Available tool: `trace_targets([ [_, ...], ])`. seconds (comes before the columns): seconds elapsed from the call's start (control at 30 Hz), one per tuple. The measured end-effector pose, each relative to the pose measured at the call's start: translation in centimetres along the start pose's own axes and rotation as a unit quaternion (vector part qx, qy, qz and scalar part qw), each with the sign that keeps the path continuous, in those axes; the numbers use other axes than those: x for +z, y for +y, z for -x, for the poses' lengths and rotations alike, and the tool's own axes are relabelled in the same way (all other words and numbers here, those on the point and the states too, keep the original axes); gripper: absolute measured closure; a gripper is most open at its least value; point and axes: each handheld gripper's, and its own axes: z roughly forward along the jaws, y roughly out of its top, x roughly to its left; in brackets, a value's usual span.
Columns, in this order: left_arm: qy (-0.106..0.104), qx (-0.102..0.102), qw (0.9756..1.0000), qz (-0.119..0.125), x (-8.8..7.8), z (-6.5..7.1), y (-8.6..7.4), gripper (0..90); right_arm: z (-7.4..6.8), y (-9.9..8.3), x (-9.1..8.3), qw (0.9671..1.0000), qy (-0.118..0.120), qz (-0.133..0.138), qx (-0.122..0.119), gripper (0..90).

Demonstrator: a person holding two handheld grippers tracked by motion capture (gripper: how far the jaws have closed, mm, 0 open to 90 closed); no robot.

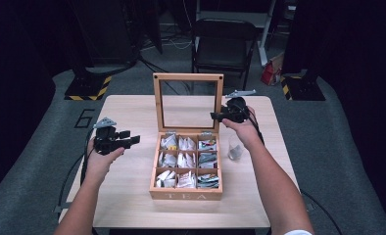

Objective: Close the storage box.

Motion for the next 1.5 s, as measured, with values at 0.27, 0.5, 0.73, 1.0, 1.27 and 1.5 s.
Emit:
trace_targets([
  [0.27,0.003,-0.011,0.9999,0.002,0.1,0.1,-0.1,42.4,-0.1,0.1,-0.3,0.9998,-0.015,-0.004,0.014,57.5],
  [0.5,0.004,-0.012,0.9999,-0.002,0.2,0.1,-0.1,42.9,-0.1,0.3,-0.6,0.9995,-0.023,-0.011,0.020,65.5],
  [0.73,0.000,-0.011,0.9999,-0.002,0.1,0.2,0.0,43.9,-0.4,0.3,-0.7,0.9993,-0.030,-0.014,0.017,65.6],
  [1.0,0.000,-0.003,1.0000,-0.005,0.7,0.5,0.5,44.2,-1.0,0.2,-1.1,0.9992,-0.037,-0.015,-0.005,65.7],
  [1.27,-0.008,0.014,0.9998,-0.014,1.9,1.0,2.1,45.0,-1.6,-0.5,-1.5,0.9989,-0.044,0.006,-0.011,65.5],
  [1.5,-0.008,0.044,0.9990,-0.006,3.2,1.5,4.5,46.4,-1.7,-0.7,-1.6,0.9989,-0.044,0.009,-0.015,65.4],
])
